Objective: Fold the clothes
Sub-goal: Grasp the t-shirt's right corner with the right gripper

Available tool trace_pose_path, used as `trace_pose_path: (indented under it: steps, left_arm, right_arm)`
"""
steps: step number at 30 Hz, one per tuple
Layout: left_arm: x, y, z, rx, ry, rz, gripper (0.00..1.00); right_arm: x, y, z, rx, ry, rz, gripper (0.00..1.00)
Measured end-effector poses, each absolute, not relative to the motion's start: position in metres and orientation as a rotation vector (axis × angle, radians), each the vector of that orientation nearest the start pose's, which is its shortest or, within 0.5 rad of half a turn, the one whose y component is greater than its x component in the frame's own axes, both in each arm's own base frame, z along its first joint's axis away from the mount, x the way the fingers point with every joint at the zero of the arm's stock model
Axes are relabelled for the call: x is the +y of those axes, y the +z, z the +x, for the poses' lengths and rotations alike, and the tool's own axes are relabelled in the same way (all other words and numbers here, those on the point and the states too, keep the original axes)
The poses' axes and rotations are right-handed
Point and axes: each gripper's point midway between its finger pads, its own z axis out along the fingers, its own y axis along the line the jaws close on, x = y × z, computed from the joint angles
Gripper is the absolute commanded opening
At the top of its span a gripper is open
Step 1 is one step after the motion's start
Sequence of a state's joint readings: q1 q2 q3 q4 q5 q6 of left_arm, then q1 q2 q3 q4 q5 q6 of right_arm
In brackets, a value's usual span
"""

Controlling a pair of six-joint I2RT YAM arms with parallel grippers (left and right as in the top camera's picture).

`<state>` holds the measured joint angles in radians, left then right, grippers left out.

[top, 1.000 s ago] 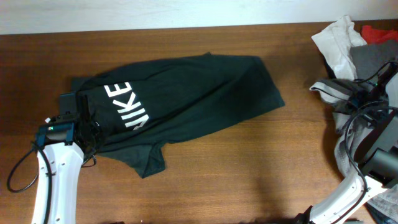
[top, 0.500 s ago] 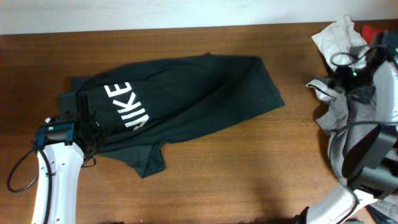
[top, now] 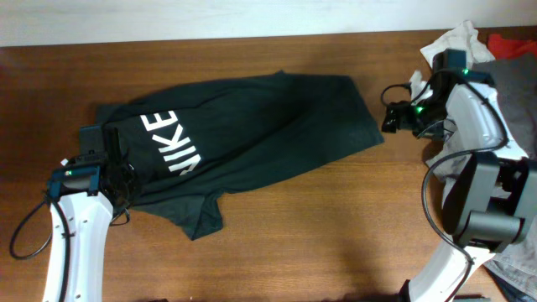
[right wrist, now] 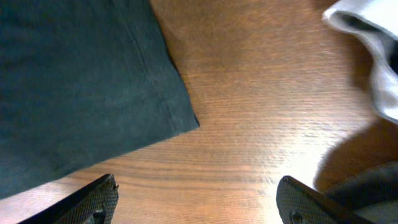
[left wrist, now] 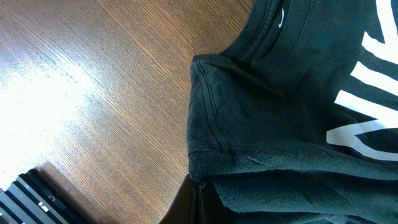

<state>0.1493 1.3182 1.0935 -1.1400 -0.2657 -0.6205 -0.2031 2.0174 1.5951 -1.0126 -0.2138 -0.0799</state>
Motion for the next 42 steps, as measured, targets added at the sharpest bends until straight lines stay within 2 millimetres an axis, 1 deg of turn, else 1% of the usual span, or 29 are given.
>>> trace_pose_path:
  steps: [4,9,13,19,22,24,27,33,34,36,37,39,42]
  left_arm:
    - [0.083,0.138,0.246,2.640,0.303,-1.112,0.00]
    - [0.083,0.138,0.246,2.640,0.303,-1.112,0.00]
    - [0.083,0.138,0.246,2.641,0.303,-1.112,0.00]
    - [0.083,0.138,0.246,2.641,0.303,-1.112,0.00]
    - [0.083,0.138,0.246,2.641,0.303,-1.112,0.00]
    - [0.083,0.138,0.246,2.641,0.303,-1.112,0.00]
    - [0.083,0.138,0.246,2.641,0.303,-1.113,0.00]
    - [0.083,0.138,0.246,2.641,0.303,-1.112,0.00]
    - [0.083,0.138,0.246,2.641,0.303,-1.112,0.00]
    - [0.083,0.138,0.246,2.641,0.303,-1.112,0.00]
    - [0.083,0.138,0.246,2.641,0.303,-1.112,0.00]
    - [0.083,0.138,0.246,2.641,0.303,-1.112,0.00]
    - [0.083,0.138,0.246,2.641,0.303,-1.112,0.00]
  right_arm:
    - [-0.041,0.049,0.414,2.942,0.308,0.124,0.84]
    - [-0.023,0.027,0.416,2.916,0.313,0.047,0.80]
    - [-0.014,0.017,0.414,2.910,0.314,0.009,0.78]
    - [-0.013,0.009,0.415,2.888,0.307,-0.001,0.75]
    - [-0.013,0.008,0.417,2.880,0.305,-0.002,0.72]
    - [-0.013,0.008,0.417,2.879,0.305,0.000,0.71]
    - [-0.013,0.007,0.417,2.877,0.304,-0.003,0.64]
    - [-0.012,0.007,0.418,2.875,0.305,-0.004,0.62]
    - [-0.011,0.007,0.418,2.874,0.305,-0.007,0.59]
    - [-0.007,0.007,0.419,2.871,0.306,-0.023,0.52]
    - [-0.004,0.006,0.419,2.874,0.308,-0.028,0.46]
    - [0.001,0.004,0.419,2.875,0.309,-0.055,0.40]
    - [0.003,0.003,0.419,2.878,0.312,-0.052,0.26]
